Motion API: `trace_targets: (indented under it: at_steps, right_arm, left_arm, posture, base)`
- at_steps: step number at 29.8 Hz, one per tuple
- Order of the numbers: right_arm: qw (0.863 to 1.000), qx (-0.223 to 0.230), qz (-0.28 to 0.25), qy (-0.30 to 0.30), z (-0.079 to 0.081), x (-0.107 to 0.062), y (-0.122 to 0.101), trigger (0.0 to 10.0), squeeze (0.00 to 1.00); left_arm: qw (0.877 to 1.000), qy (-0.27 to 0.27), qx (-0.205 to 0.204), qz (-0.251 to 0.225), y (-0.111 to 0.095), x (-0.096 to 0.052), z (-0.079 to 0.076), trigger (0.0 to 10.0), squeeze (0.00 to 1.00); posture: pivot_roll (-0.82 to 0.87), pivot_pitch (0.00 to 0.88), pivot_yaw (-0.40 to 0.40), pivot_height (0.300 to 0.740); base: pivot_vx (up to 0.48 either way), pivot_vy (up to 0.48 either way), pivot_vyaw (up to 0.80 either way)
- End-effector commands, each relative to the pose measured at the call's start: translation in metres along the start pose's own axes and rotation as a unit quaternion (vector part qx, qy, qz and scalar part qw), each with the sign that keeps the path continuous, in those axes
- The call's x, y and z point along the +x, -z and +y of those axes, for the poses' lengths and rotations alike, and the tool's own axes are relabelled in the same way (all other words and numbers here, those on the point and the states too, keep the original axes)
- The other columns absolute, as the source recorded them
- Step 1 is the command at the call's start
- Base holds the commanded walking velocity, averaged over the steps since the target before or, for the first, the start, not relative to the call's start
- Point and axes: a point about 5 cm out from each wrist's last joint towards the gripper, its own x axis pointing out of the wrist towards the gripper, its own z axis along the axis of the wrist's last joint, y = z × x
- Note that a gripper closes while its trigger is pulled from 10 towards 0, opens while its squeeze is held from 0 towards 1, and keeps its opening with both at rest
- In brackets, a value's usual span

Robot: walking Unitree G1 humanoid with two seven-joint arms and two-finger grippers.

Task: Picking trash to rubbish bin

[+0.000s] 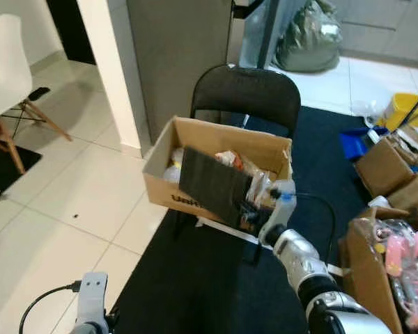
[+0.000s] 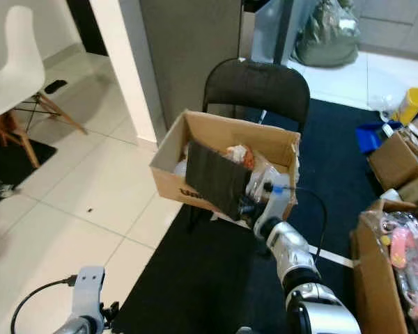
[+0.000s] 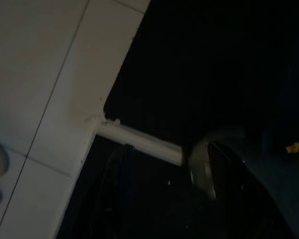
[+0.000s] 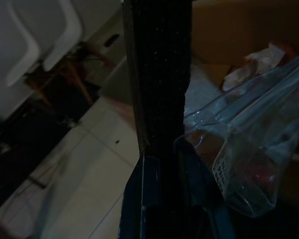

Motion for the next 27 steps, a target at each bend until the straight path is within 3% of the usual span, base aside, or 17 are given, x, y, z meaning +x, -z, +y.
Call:
trace_targets:
  at_steps: [1, 7, 13, 20, 27]
  right_arm:
    - [1.000, 0.013, -0.005, -0.009, 0.005, 0.002, 0.002, 10.0, 0.00]
    - [0.996, 0.045, -0.063, -0.044, 0.010, 0.009, -0.020, 10.0, 0.00]
    - [0.991, 0.058, -0.110, -0.039, 0.009, 0.014, -0.045, 10.0, 0.00]
    - [0.990, 0.054, -0.128, -0.023, 0.001, 0.014, -0.066, 10.0, 0.00]
    - [0.991, 0.049, -0.127, -0.018, -0.005, 0.009, -0.069, 10.0, 0.00]
  left_arm:
    - [1.000, 0.000, 0.007, 0.014, 0.006, -0.001, 0.002, 10.0, 0.00]
    - [1.000, 0.003, 0.012, 0.018, 0.008, -0.001, 0.000, 10.0, 0.00]
    - [1.000, 0.004, 0.011, 0.021, 0.010, -0.002, -0.001, 10.0, 0.00]
    - [0.999, -0.006, 0.007, 0.032, 0.017, -0.003, -0.001, 10.0, 0.00]
    - [0.999, -0.004, 0.007, 0.039, 0.020, -0.003, -0.002, 10.0, 0.00]
  posture:
    - [0.04, 0.092, 0.041, 0.740]
    - [0.04, 0.092, 0.041, 0.740]
    - [0.04, 0.096, 0.042, 0.740]
    - [0.05, 0.098, 0.038, 0.740]
    - [0.04, 0.101, 0.037, 0.740]
  base:
    - [0.480, 0.000, 0.00]
    - [0.480, 0.000, 0.00]
    - [0.480, 0.000, 0.00]
    - [0.104, 0.000, -0.80]
    - [0.000, 0.000, -0.80]
